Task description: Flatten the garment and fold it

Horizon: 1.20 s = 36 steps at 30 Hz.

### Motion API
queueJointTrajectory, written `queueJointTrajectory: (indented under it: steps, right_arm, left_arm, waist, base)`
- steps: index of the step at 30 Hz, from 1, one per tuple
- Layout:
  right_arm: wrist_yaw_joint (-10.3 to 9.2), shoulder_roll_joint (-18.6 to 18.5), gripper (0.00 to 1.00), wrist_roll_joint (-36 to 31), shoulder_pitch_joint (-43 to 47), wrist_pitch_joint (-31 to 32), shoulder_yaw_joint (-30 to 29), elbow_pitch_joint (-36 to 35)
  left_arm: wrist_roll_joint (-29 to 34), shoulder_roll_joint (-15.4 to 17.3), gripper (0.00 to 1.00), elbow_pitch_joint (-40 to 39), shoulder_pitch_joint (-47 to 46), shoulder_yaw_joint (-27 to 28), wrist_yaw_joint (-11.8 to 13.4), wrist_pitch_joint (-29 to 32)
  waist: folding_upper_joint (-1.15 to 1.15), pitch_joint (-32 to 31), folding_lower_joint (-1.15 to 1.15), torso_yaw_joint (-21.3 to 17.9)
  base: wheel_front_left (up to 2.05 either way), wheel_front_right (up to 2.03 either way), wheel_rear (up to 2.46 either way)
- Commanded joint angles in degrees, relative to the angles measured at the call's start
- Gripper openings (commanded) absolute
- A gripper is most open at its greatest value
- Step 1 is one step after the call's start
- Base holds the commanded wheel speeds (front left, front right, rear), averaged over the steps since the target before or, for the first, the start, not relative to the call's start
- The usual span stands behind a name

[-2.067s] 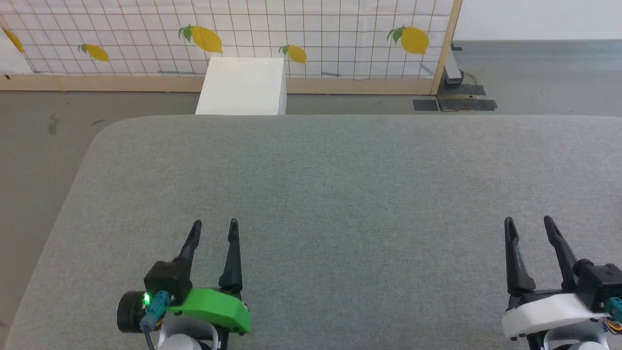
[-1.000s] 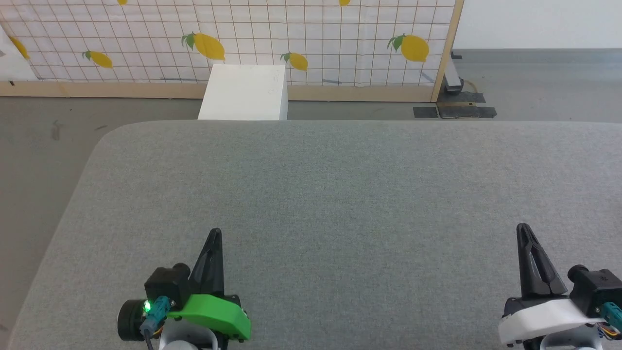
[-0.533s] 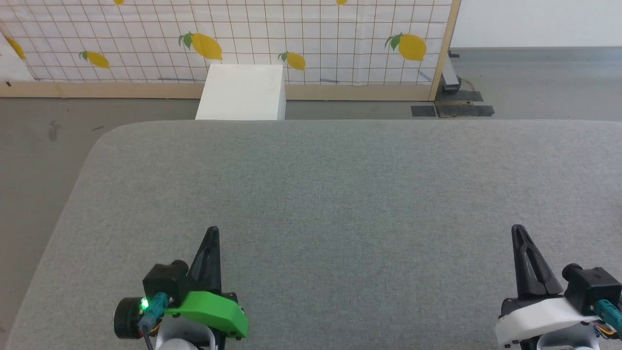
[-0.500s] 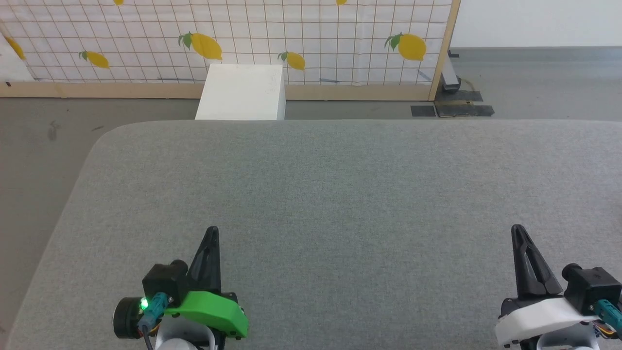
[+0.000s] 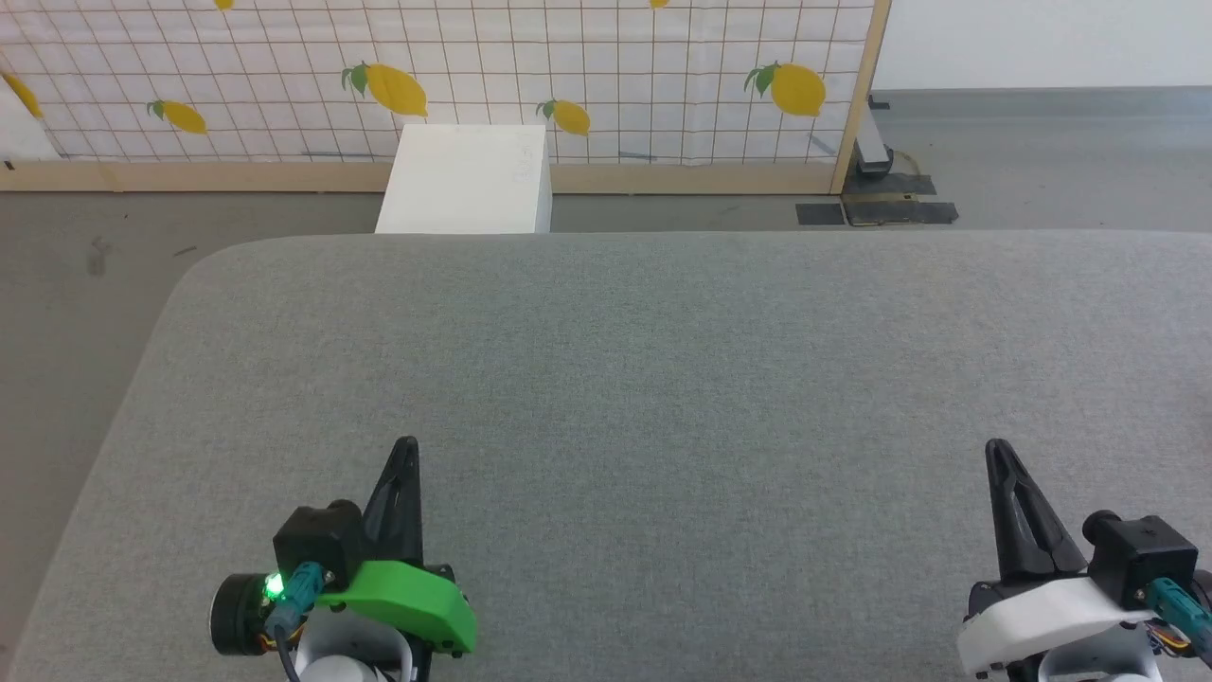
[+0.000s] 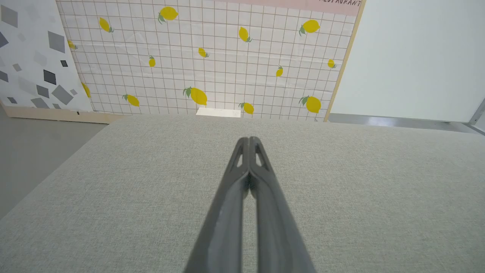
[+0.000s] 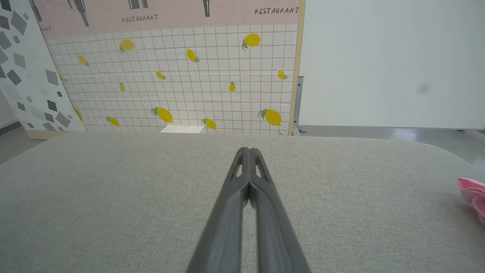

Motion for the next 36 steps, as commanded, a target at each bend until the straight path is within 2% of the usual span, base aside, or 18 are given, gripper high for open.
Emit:
queueJointTrajectory:
  steps: [1,36]
  right_arm:
    - [-0.03,0.04,0.00,-0.47,-0.89,0.34,0.25,-0.51]
    - [-0.05,0.08,0.00,-2.03,-1.91,3.63,1.95,-1.33]
  left_arm:
    - [0.47,-0.05,0.00,-0.51,0.58,0.27,-0.15,0.27]
    - [4.08,-0.10,0.00,-3.48,1.17,2.68,-0.31,4.44]
  waist:
    - [0.00,0.02,0.00,-0.04]
    - [0.00,0.38,0.00,-0.98]
  base:
    - [0.00,0.00,0.00]
    - [0.00,0.00,0.00]
